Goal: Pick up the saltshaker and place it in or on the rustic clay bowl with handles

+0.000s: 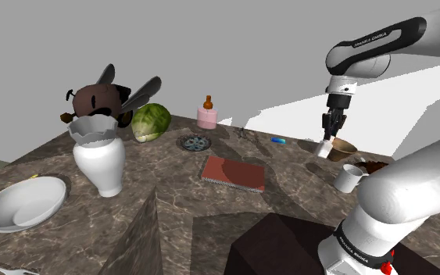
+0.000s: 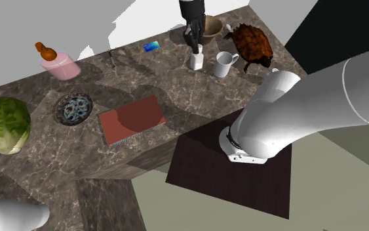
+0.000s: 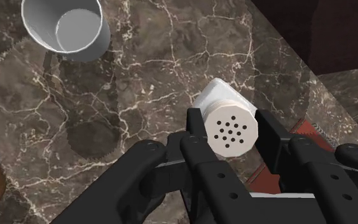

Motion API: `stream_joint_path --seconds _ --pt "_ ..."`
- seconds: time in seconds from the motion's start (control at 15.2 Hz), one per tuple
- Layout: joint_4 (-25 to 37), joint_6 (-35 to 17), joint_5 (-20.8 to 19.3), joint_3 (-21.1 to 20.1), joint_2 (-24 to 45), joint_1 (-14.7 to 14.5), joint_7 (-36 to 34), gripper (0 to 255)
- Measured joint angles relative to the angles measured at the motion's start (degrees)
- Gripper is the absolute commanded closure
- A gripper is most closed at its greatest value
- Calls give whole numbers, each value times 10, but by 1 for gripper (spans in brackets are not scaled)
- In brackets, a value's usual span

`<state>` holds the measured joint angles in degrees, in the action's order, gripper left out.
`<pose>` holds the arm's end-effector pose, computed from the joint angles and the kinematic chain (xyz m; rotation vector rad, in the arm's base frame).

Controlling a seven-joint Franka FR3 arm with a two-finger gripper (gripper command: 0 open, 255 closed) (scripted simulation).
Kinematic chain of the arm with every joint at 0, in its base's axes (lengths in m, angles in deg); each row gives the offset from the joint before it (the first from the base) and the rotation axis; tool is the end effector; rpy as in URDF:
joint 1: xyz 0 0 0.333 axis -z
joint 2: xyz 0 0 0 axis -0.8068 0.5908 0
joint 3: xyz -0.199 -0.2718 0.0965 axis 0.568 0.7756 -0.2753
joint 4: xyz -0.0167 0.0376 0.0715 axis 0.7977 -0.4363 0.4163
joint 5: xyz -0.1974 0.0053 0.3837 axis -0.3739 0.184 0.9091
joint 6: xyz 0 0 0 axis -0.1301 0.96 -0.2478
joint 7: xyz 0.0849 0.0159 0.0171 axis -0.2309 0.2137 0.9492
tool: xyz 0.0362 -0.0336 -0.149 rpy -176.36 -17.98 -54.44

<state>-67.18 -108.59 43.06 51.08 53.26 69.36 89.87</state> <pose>0.2949 -0.2777 0.3738 -2.9080 0.2130 0.4042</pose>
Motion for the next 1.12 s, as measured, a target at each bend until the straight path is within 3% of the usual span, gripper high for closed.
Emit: stream_joint_path --seconds 0.46,0.73,1.12 --pt "128 4 11 66 128 18 109 255" --pt "211 14 36 94 206 34 170 255" --pt "365 47 95 119 348 86 270 255"
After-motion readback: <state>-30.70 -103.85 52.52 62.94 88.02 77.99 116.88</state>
